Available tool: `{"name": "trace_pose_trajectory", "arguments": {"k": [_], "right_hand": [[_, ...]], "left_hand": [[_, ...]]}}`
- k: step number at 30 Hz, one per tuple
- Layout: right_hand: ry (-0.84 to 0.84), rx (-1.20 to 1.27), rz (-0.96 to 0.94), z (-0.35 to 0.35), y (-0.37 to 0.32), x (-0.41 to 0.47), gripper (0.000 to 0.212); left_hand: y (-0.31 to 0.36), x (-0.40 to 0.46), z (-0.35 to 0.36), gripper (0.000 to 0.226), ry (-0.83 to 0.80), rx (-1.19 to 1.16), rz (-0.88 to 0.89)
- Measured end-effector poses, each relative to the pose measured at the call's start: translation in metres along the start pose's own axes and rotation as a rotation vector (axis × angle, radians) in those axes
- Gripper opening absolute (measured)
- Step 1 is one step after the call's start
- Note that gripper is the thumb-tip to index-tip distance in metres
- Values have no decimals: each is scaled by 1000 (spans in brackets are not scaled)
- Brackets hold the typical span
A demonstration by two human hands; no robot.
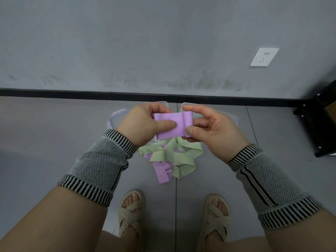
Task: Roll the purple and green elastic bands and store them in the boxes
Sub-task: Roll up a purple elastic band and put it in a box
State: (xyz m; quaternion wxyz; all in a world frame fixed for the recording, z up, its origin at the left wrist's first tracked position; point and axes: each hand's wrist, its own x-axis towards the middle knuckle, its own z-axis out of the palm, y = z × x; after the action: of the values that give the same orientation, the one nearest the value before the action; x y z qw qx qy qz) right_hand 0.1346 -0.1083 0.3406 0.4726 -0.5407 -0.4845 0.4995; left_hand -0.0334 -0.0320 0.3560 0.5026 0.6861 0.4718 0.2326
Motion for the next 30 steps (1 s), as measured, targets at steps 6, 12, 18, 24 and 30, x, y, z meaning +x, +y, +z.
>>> {"name": "trace_pose_trajectory", "arguments": {"k": [6,12,18,24,30], "right_hand": [[40,-19,-15,1,-1,3,40],[78,-87,-47,5,-2,4,39],[119,-151,-74,9,-3,4,38],[147,-166,-70,11,-2,4,40],[171,-235,-82,15,-2,5,40]], "left_hand": [[-2,2,1,17,11,-75,-29],[-2,2,1,13,1,-112,-33],[1,1,4,12,-6,-177,-71],[2,1,8,14,-11,-234,-93],[7,-1,13,21,0,-298,-125]]}}
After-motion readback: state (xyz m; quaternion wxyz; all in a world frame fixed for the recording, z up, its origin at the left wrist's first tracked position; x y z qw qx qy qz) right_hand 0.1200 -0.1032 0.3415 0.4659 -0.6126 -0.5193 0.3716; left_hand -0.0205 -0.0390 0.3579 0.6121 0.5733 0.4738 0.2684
